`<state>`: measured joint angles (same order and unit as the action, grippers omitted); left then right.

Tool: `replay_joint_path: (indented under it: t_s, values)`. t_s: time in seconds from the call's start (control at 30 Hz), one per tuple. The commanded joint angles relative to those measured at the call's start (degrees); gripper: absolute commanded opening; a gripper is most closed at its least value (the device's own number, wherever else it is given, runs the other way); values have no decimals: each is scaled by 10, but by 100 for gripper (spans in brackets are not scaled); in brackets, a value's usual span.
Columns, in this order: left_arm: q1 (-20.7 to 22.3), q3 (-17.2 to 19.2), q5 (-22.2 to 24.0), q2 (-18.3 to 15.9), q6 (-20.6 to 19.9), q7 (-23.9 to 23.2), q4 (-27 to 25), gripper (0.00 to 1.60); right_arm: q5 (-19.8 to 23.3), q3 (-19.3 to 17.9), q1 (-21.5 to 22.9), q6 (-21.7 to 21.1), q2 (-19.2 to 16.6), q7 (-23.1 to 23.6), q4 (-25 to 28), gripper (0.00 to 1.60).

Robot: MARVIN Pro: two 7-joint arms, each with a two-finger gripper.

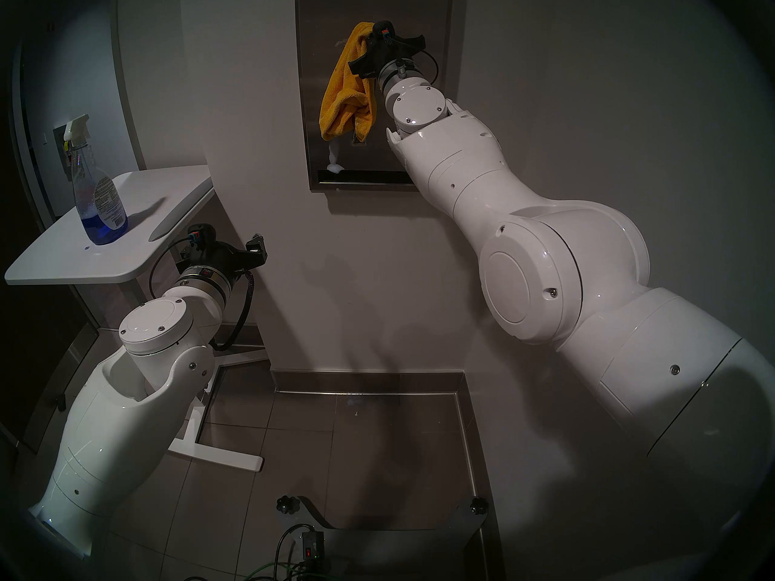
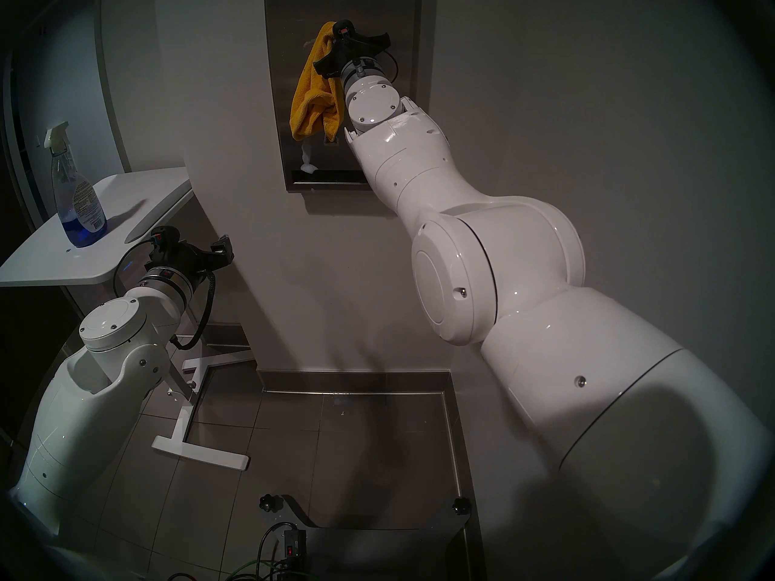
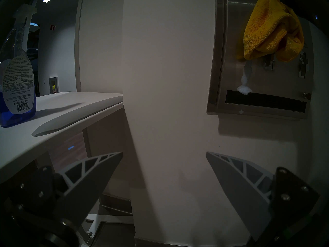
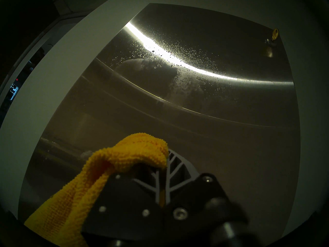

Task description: Pick up the cloth and wipe the surface

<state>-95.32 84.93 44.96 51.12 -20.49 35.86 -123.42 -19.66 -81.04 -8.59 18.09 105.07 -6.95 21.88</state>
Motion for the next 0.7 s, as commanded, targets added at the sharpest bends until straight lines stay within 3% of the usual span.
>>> replay_joint_path:
  t_s: [0.0, 0.43, 0.67]
  values:
    - [15, 7, -2, -1, 4, -1, -13, 160, -2, 4, 40, -2, 25, -6, 1, 0]
    - [16, 7, -2, -3, 5, 0, -14, 160, 6, 4, 31, -21, 75, -18, -31, 0]
    - [17, 7, -2, -4, 5, 0, -15, 160, 13, 1, 30, -27, 81, -21, -46, 0]
